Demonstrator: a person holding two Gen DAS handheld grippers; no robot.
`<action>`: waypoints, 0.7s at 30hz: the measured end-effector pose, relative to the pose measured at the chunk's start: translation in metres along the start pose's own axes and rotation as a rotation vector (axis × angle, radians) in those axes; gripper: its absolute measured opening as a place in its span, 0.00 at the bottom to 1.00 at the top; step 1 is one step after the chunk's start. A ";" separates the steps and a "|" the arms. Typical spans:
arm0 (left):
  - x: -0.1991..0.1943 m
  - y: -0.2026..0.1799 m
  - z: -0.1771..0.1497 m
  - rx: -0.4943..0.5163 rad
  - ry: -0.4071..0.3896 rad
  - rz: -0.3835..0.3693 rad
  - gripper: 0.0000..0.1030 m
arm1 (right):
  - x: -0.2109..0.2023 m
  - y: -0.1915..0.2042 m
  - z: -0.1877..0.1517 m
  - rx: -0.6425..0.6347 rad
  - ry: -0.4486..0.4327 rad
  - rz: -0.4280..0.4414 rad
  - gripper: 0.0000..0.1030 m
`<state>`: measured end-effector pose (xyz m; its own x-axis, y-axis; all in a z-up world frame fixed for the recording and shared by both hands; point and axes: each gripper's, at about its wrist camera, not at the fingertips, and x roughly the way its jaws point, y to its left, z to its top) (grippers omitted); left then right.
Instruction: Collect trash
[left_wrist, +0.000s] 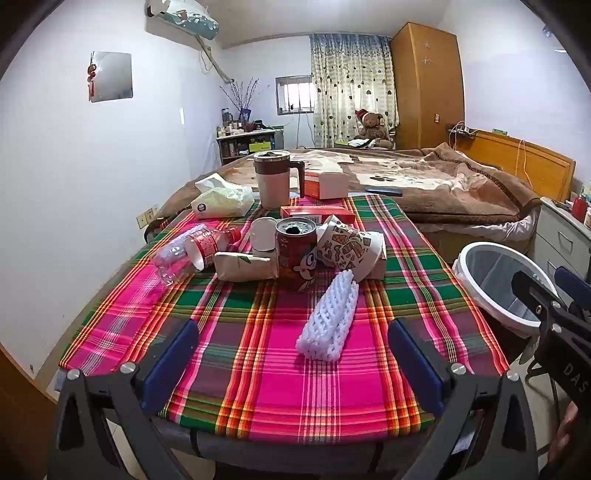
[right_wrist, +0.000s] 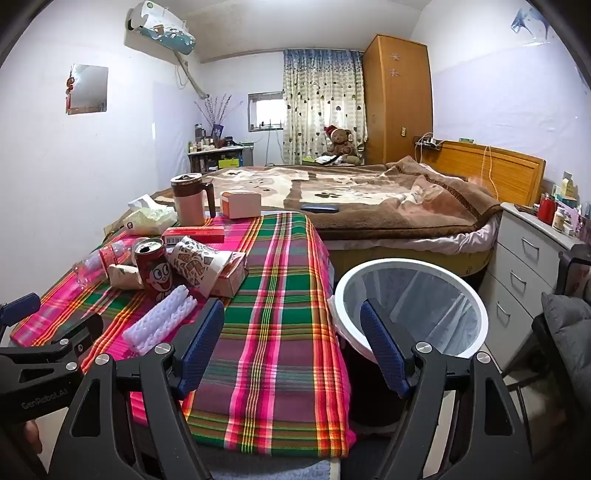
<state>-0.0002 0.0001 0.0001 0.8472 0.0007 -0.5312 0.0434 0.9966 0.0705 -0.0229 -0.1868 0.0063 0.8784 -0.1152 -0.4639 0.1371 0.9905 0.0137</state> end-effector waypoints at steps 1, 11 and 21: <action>0.000 0.000 0.000 -0.001 0.000 0.000 1.00 | 0.000 0.000 0.000 0.006 0.002 0.002 0.75; -0.002 0.002 0.001 -0.014 0.001 0.004 1.00 | 0.003 0.000 -0.001 0.003 -0.008 0.002 0.75; 0.001 0.004 0.000 -0.020 0.003 0.007 1.00 | 0.000 -0.001 0.000 0.003 -0.005 0.004 0.75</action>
<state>0.0005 0.0043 -0.0004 0.8458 0.0077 -0.5335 0.0269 0.9980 0.0570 -0.0231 -0.1878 0.0058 0.8812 -0.1118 -0.4594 0.1351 0.9907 0.0182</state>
